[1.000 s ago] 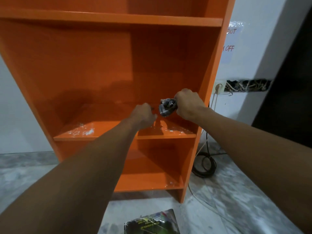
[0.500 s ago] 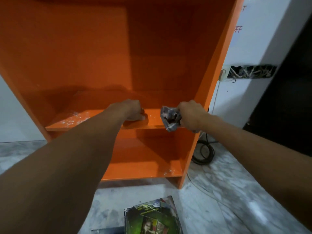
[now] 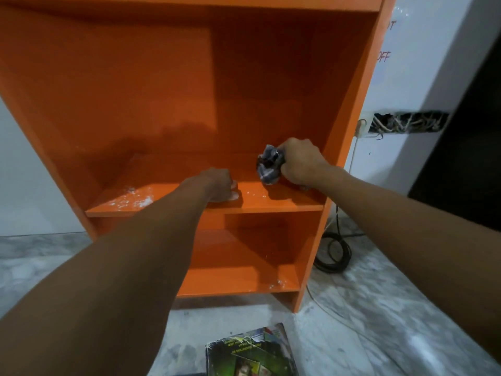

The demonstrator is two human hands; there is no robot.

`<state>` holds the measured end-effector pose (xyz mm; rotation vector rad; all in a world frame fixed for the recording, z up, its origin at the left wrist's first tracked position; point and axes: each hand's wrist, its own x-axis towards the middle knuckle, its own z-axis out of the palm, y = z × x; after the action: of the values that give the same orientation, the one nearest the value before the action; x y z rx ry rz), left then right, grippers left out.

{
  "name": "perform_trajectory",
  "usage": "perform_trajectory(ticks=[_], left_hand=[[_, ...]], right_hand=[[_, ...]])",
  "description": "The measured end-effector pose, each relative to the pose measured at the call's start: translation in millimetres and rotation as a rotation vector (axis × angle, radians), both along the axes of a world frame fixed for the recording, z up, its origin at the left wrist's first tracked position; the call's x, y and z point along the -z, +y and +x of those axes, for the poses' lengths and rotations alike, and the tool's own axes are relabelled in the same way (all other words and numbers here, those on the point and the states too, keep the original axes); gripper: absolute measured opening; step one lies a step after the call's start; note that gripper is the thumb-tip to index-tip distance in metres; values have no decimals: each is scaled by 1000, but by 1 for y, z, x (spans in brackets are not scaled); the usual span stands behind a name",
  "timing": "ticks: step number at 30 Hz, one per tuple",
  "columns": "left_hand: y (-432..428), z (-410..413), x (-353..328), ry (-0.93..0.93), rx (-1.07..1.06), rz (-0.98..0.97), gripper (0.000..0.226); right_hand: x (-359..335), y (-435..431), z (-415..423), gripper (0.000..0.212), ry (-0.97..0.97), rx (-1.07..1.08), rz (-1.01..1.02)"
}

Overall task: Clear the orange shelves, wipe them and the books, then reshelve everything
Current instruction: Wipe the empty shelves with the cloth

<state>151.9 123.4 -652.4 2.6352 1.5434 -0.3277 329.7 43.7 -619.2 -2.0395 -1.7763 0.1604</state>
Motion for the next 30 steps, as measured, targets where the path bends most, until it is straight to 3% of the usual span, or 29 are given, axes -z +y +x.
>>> perform_trajectory(ticks=[4, 7, 10, 13, 17, 19, 22, 24, 28, 30], left_hand=[[0, -2, 3, -44, -6, 2, 47], [-5, -5, 2, -53, 9, 36, 35], [-8, -14, -2, -74, -35, 51, 34], [-6, -25, -5, -118, -56, 63, 35], [-4, -46, -11, -76, -99, 92, 24], [2, -60, -10, -37, -120, 118, 13], [7, -78, -5, 32, -80, 104, 33], [9, -87, -7, 73, -24, 81, 37], [15, -101, -19, 57, -5, 2, 40], [20, -106, -21, 49, 10, -9, 43]], right_hand=[[44, 19, 5, 20, -64, -11, -282], [68, -14, -7, 52, -210, -65, -111], [83, -72, -25, 63, 48, -307, 12], [88, -96, -36, 76, -46, -481, 50], [50, -45, -30, 56, 91, -250, 356], [43, -5, -14, 53, 34, -127, 254], [58, 29, -6, 39, -97, 35, -116], [74, 33, -19, 47, -243, 99, -168], [84, -2, -77, 57, -229, -197, 175], [89, -26, -104, 54, -158, -407, 195]])
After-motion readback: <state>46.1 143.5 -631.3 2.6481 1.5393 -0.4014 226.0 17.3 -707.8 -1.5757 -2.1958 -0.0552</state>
